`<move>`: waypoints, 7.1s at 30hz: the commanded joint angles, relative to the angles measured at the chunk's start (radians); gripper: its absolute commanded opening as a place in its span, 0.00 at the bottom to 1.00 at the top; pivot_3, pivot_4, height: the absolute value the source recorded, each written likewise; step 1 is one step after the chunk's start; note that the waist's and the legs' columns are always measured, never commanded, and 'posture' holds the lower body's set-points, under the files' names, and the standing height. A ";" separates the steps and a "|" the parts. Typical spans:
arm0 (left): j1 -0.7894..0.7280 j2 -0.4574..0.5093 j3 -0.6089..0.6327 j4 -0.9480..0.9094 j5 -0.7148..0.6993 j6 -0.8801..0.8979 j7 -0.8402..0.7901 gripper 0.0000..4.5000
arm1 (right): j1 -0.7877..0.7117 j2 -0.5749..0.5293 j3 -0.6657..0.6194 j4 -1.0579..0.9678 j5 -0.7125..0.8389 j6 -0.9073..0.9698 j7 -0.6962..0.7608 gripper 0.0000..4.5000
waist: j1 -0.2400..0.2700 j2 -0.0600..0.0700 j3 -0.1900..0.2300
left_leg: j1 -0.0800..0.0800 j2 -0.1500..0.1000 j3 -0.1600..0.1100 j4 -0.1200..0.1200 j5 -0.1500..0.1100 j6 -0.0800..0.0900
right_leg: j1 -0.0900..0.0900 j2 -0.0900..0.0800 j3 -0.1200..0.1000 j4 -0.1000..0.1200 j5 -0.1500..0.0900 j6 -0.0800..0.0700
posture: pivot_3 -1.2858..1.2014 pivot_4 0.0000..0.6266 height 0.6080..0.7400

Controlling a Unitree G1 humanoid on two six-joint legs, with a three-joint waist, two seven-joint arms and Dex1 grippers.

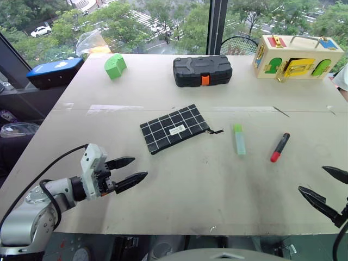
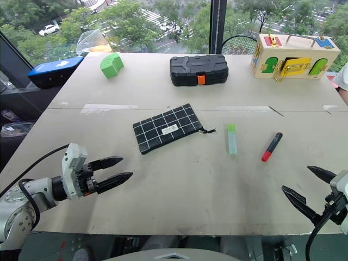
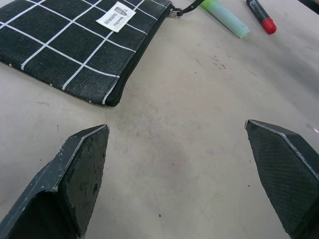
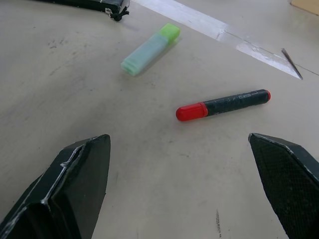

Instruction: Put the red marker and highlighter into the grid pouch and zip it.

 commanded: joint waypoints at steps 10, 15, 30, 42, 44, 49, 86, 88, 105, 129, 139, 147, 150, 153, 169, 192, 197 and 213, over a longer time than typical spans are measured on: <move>-0.176 -0.017 -0.082 0.167 0.325 -0.403 0.094 0.99 | -0.099 0.008 0.083 -0.162 0.088 -0.018 -0.034 1.00 | -0.002 -0.002 0.000 | 0.001 0.002 0.003 0.000 0.002 -0.005 | 0.000 0.002 0.002 0.000 0.003 -0.003 | 0.52 0.24 1.00; -0.217 0.041 -0.204 0.399 0.668 -0.938 0.163 0.99 | -0.072 0.007 0.110 -0.215 0.110 -0.015 -0.023 1.00 | 0.004 -0.004 -0.001 | 0.001 0.004 0.006 -0.005 0.001 -0.004 | 0.000 0.003 0.003 -0.010 0.006 -0.007 | 0.52 0.24 1.00; -0.296 -0.059 -0.348 0.511 0.999 -1.126 0.452 0.99 | 0.019 0.059 0.115 -0.255 0.084 -0.070 -0.047 1.00 | 0.009 -0.001 -0.001 | 0.008 0.004 0.013 -0.005 0.000 -0.001 | 0.003 0.004 0.011 -0.010 0.006 0.001 | 0.52 0.24 1.00; -0.448 -0.066 -0.472 0.677 1.156 -1.139 0.599 0.90 | 0.035 0.066 0.112 -0.259 0.075 -0.088 -0.067 1.00 | 0.024 0.003 -0.007 | 0.011 0.007 0.016 -0.005 -0.001 0.001 | 0.004 0.009 0.014 -0.007 0.007 0.003 | 0.52 0.24 1.00; -0.462 -0.063 -0.493 0.713 1.136 -1.149 0.572 0.76 | 0.041 0.071 0.114 -0.260 0.069 -0.093 -0.073 1.00 | 0.024 0.004 -0.007 | 0.012 0.008 0.016 -0.006 -0.001 0.001 | 0.004 0.009 0.014 -0.007 0.007 0.003 | 0.52 0.24 1.00; -0.503 -0.064 -0.521 0.767 1.088 -1.143 0.514 0.26 | 0.050 0.083 0.122 -0.272 0.062 -0.100 -0.083 1.00 | 0.028 0.004 -0.008 | 0.012 0.008 0.016 -0.006 -0.001 0.002 | 0.004 0.009 0.015 -0.007 0.007 0.003 | 0.52 0.24 1.00; -0.527 -0.025 -0.527 0.720 1.107 -1.141 0.546 0.72 | -0.147 -0.009 0.336 -0.352 0.068 0.030 -0.234 1.00 | 0.001 -0.006 -0.003 | 0.011 0.011 0.019 -0.007 0.001 0.001 | 0.002 0.012 0.016 -0.010 0.007 0.002 | 0.52 0.24 1.00; -0.562 -0.033 -0.553 0.780 1.160 -1.175 0.605 0.72 | -0.147 -0.006 0.334 -0.354 0.069 0.031 -0.241 1.00 | 0.004 -0.006 -0.004 | 0.011 0.011 0.019 -0.007 0.001 0.001 | 0.002 0.012 0.016 -0.010 0.008 0.001 | 0.52 0.24 1.00; -0.932 -0.127 -0.782 1.296 1.355 -1.383 0.810 0.59 | -0.105 -0.012 0.339 -0.363 0.076 -0.017 -0.307 1.00 | 0.010 -0.005 -0.006 | 0.012 0.012 0.018 -0.006 0.003 -0.001 | 0.002 0.014 0.015 -0.009 0.009 0.002 | 0.52 0.24 1.00; -0.668 -0.156 -0.582 0.156 0.751 -0.257 0.172 0.01 | -0.822 0.241 0.684 -0.092 0.222 0.767 -0.959 1.00 | -0.030 -0.012 0.002 | 0.007 0.013 0.018 -0.006 0.001 0.001 | -0.002 0.017 0.017 -0.011 0.013 -0.004 | 0.52 0.24 1.00; -0.613 -0.154 -0.582 0.166 0.817 -0.296 0.241 0.00 | -0.932 0.327 0.576 -0.096 0.345 0.944 -1.007 0.75 | -0.027 -0.013 0.000 | -0.001 0.013 0.018 -0.005 0.001 0.000 | -0.012 0.017 0.017 -0.011 0.016 -0.009 | 0.52 0.24 1.00; -0.625 -0.157 -0.579 0.176 0.830 -0.305 0.247 0.00 | -0.975 0.325 0.545 -0.094 0.343 0.998 -1.027 0.75 | -0.030 -0.013 0.000 | -0.002 0.013 0.018 -0.004 0.002 -0.001 | -0.013 0.017 0.016 -0.011 0.017 -0.010 | 0.52 0.24 1.00; -0.629 -0.157 -0.578 0.181 0.831 -0.313 0.248 0.00 | -0.983 0.326 0.546 -0.089 0.333 1.010 -1.026 0.75 | -0.029 -0.013 0.000 | -0.002 0.013 0.018 -0.004 0.002 -0.002 | -0.013 0.018 0.016 -0.011 0.017 -0.010 | 0.52 0.24 1.00; -0.625 -0.155 -0.582 0.193 0.836 -0.332 0.251 0.00 | -0.988 0.327 0.546 -0.088 0.324 1.014 -1.025 0.60 | -0.030 -0.013 0.000 | -0.002 0.013 0.018 -0.004 0.002 -0.002 | -0.013 0.018 0.016 -0.011 0.017 -0.010 | 0.52 0.24 1.00; -0.630 -0.181 -0.591 0.199 0.853 -0.350 0.242 0.00 | -1.026 0.311 0.594 -0.098 0.297 1.026 -0.982 0.02 | -0.031 -0.013 -0.001 | -0.003 0.013 0.018 -0.003 0.002 -0.002 | -0.013 0.018 0.016 -0.010 0.017 -0.010 | 0.52 0.24 1.00; -0.858 -0.260 -0.656 -0.048 0.821 0.075 0.141 0.00 | -1.312 0.452 0.931 0.303 0.082 0.714 -0.684 0.02 | -0.060 -0.013 -0.001 | -0.004 0.013 0.017 0.001 0.002 -0.002 | -0.013 0.018 0.015 -0.009 0.018 -0.010 | 0.52 0.24 1.00; -0.859 -0.146 -0.605 -0.056 0.813 0.114 0.104 0.00 | -1.283 0.400 0.868 0.262 0.078 0.761 -0.676 0.02 | -0.062 -0.013 -0.001 | -0.004 0.013 0.017 0.001 0.002 -0.002 | -0.013 0.019 0.015 -0.009 0.018 -0.010 | 0.52 0.24 1.00; -0.759 0.019 -0.655 -0.123 0.751 0.099 -0.031 0.00 | -1.255 0.358 0.844 0.218 0.044 0.819 -0.686 0.02 | -0.055 -0.013 -0.001 | -0.004 0.013 0.018 0.001 0.002 -0.002 | -0.013 0.019 0.015 -0.009 0.018 -0.011 | 0.52 0.24 1.00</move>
